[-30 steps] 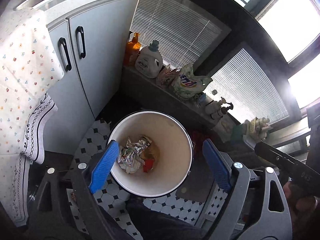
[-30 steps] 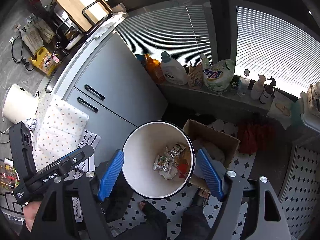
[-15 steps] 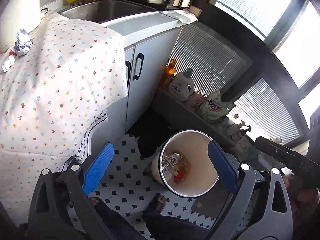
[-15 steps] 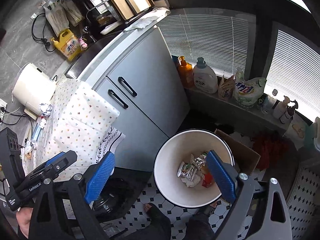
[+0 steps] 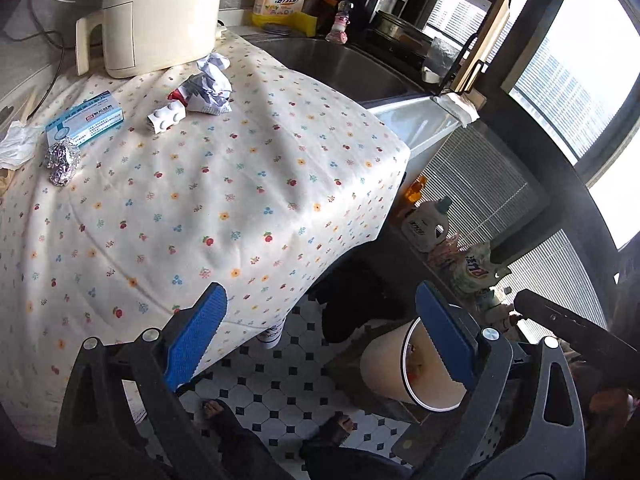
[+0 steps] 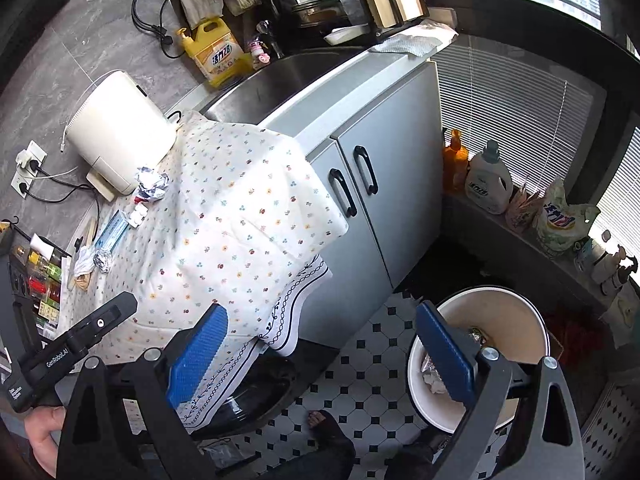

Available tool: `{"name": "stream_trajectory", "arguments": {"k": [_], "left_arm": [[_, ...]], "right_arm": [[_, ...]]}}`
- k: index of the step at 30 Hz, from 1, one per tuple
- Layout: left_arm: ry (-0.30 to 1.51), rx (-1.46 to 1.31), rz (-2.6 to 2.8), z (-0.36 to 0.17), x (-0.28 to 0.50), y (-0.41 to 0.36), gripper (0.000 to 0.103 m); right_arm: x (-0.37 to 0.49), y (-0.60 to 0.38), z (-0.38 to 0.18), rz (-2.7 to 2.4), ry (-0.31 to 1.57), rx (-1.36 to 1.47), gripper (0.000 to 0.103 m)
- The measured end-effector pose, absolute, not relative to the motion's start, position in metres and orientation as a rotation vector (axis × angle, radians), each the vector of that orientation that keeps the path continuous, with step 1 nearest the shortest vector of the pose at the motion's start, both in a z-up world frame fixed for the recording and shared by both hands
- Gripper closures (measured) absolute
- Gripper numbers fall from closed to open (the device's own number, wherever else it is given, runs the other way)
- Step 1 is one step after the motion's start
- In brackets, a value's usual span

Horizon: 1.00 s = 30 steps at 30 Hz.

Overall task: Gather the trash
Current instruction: 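Move both tools back over the counter toward the remaining trash, then grasp the crumpled brown paper with the left gripper while the right gripper grasps the foil ball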

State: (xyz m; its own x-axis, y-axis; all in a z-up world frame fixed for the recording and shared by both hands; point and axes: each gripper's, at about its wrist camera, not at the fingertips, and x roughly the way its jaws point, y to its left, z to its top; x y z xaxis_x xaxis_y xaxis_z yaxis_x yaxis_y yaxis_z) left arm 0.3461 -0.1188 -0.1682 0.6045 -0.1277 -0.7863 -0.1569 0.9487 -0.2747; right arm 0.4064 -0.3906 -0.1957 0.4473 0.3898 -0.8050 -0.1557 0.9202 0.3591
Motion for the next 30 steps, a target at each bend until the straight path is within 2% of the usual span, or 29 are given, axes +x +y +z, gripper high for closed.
{"name": "stream_trajectory", "arguments": {"k": [21,27,30], "left_arm": [[0.802,-0.431,0.214,-0.16,0.292,0.084,0.009],[0.774,-0.431,0.255,-0.159,0.285,0.142,0.009],[0.768,-0.438,0.278,-0.161,0.283,0.167,0.016]], "right_arm": [[0.404,-0.176,-0.183,0.533,1.034,0.16,0.013],[0.404,-0.117,-0.187,0.583,1.045,0.157,0.021],[0.403,-0.091,-0.189,0.61,1.053,0.146,0.024]]}}
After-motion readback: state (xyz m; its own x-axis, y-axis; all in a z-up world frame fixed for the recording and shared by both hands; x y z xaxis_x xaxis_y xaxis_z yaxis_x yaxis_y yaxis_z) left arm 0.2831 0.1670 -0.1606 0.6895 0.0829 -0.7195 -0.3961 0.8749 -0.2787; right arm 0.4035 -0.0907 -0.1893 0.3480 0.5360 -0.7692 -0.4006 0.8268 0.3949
